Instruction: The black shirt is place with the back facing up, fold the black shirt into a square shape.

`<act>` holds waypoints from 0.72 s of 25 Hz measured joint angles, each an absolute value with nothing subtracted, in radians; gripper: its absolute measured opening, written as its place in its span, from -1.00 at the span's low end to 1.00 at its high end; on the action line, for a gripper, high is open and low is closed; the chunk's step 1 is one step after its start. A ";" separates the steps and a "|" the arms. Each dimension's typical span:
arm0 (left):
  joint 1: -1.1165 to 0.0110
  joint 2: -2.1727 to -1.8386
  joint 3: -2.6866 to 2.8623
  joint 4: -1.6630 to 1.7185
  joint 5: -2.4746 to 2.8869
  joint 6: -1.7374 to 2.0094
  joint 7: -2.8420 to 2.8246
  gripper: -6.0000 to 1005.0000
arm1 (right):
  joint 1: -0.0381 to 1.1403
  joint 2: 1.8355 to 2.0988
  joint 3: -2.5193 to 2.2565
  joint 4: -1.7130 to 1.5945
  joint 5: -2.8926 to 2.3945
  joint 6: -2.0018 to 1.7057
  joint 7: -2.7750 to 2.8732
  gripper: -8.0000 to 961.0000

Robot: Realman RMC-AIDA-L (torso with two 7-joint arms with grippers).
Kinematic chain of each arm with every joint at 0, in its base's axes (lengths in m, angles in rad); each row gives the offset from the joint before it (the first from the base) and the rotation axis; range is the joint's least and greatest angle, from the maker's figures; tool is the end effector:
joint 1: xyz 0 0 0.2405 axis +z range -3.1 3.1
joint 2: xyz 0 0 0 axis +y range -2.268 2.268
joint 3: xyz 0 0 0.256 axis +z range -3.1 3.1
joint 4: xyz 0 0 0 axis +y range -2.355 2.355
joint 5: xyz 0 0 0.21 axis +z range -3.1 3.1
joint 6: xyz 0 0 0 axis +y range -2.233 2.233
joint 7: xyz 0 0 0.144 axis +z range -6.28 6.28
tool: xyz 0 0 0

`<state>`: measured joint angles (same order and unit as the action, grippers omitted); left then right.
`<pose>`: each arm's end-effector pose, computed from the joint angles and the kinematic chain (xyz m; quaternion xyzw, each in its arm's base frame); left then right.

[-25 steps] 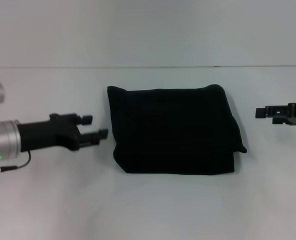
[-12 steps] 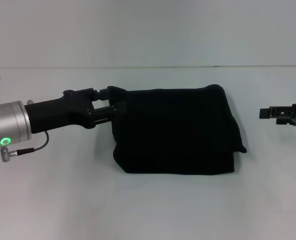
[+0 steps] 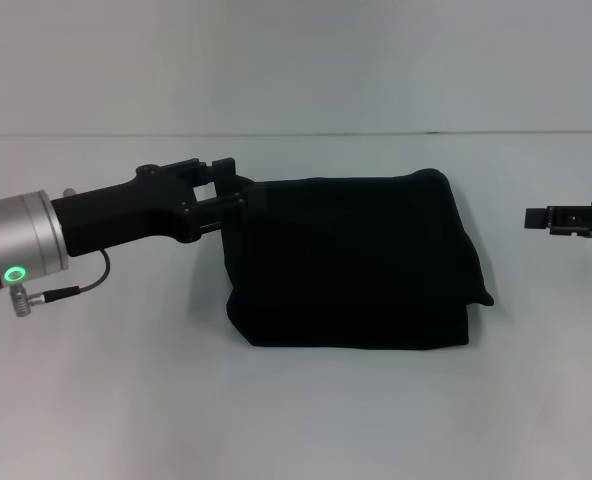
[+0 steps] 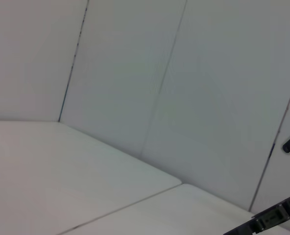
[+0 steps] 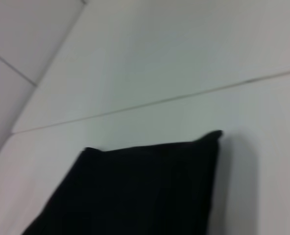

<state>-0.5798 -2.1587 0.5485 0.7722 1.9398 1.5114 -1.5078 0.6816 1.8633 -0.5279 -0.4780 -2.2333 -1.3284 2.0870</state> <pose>-0.2300 0.3593 0.0154 -0.8941 -0.2467 -0.3211 0.1913 0.3043 0.3930 0.0694 -0.7969 0.5417 0.1859 0.1921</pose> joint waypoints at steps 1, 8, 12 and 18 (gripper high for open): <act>-0.580 -2.158 0.549 0.772 1.937 1.522 -1.510 0.30 | 0.679 1.863 -0.521 -0.480 -2.226 -1.348 2.065 0.35; -0.579 -2.155 0.549 0.772 1.935 1.571 -1.527 0.33 | 0.639 1.891 -0.512 -0.536 -2.146 -1.456 1.930 0.49; -0.575 -2.156 0.549 0.775 1.935 1.586 -1.529 0.36 | 0.625 1.899 -0.510 -0.546 -2.113 -1.475 1.889 0.63; -0.576 -2.153 0.558 0.773 1.940 1.594 -1.539 0.41 | 0.623 1.903 -0.509 -0.546 -2.106 -1.486 1.856 0.79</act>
<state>-0.5759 -2.1531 0.5582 0.7733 1.9404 1.5937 -1.5386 0.6225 1.9033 -0.5093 -0.5461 -2.1059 -1.4863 1.8557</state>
